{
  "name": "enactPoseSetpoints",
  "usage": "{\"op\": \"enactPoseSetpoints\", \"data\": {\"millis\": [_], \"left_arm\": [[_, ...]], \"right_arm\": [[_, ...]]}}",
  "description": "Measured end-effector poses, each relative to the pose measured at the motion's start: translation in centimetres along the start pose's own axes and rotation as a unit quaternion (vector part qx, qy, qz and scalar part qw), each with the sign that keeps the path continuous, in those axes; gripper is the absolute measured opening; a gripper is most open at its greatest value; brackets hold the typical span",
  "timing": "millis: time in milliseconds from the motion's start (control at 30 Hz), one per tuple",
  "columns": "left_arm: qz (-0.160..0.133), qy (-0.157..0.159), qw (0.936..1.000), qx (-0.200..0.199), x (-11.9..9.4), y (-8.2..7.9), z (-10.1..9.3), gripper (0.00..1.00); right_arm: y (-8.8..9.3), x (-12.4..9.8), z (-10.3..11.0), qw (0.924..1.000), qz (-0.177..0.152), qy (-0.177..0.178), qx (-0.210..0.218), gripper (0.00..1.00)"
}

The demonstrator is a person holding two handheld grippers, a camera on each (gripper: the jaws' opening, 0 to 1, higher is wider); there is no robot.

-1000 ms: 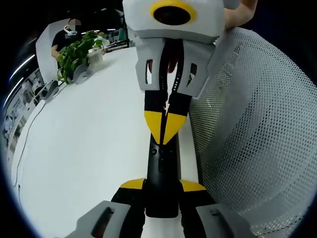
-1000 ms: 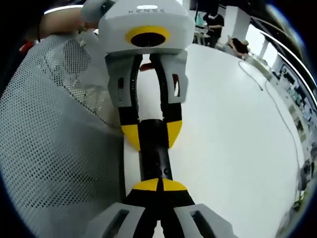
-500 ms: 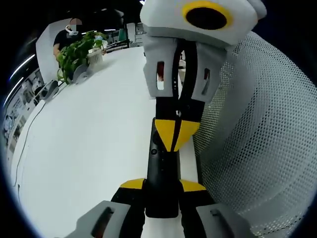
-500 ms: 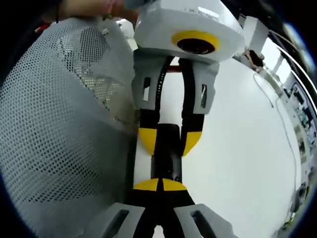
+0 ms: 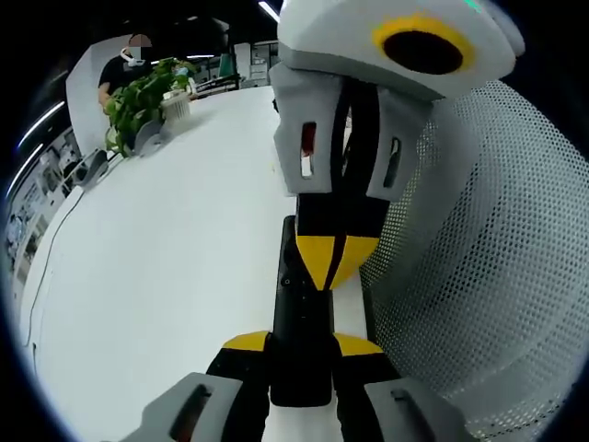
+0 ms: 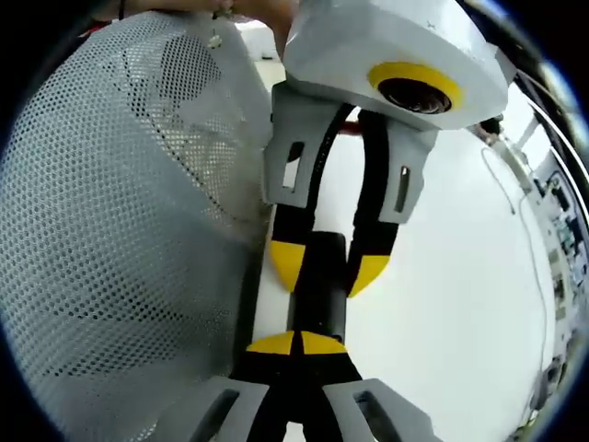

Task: Press the specified remote control buttons in sequence, fully releasing each button before pressing the next.

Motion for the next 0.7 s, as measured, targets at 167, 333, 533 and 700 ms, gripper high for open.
{"op": "enactPoseSetpoints", "data": {"millis": [167, 333, 533, 700], "left_arm": [[0.0, 0.0, 1.0, 0.0, 0.0, 0.0, 0.0, 0.26], [-0.003, 0.0, 1.0, 0.0, 0.0, 0.0, 0.0, 0.26], [-0.003, 0.0, 1.0, 0.0, 0.0, 0.0, 0.0, 0.26], [-0.004, 0.0, 1.0, -0.001, 0.0, 0.0, 0.0, 0.26]], "right_arm": [[0.0, 0.0, 0.1, 0.9999, 0.004, 0.009, -0.011, 0.0], [0.0, -0.3, -0.1, 0.9984, -0.019, -0.021, 0.049, 0.0], [0.2, -0.9, -1.6, 0.9976, -0.018, 0.008, 0.067, 0.0], [0.4, -0.5, -1.7, 0.9976, -0.012, 0.003, 0.068, 0.0]]}}
Point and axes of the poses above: the point that each gripper's makers call its tool centre point, and the gripper's own axes: x roughly forward along the fingers, z roughly to its left, y roughly out of its underside, the point moved 2 cm from there along -x, roughly backward along the fingers, and after that the axes turned 6 degrees about z, right-handed, at the moved point
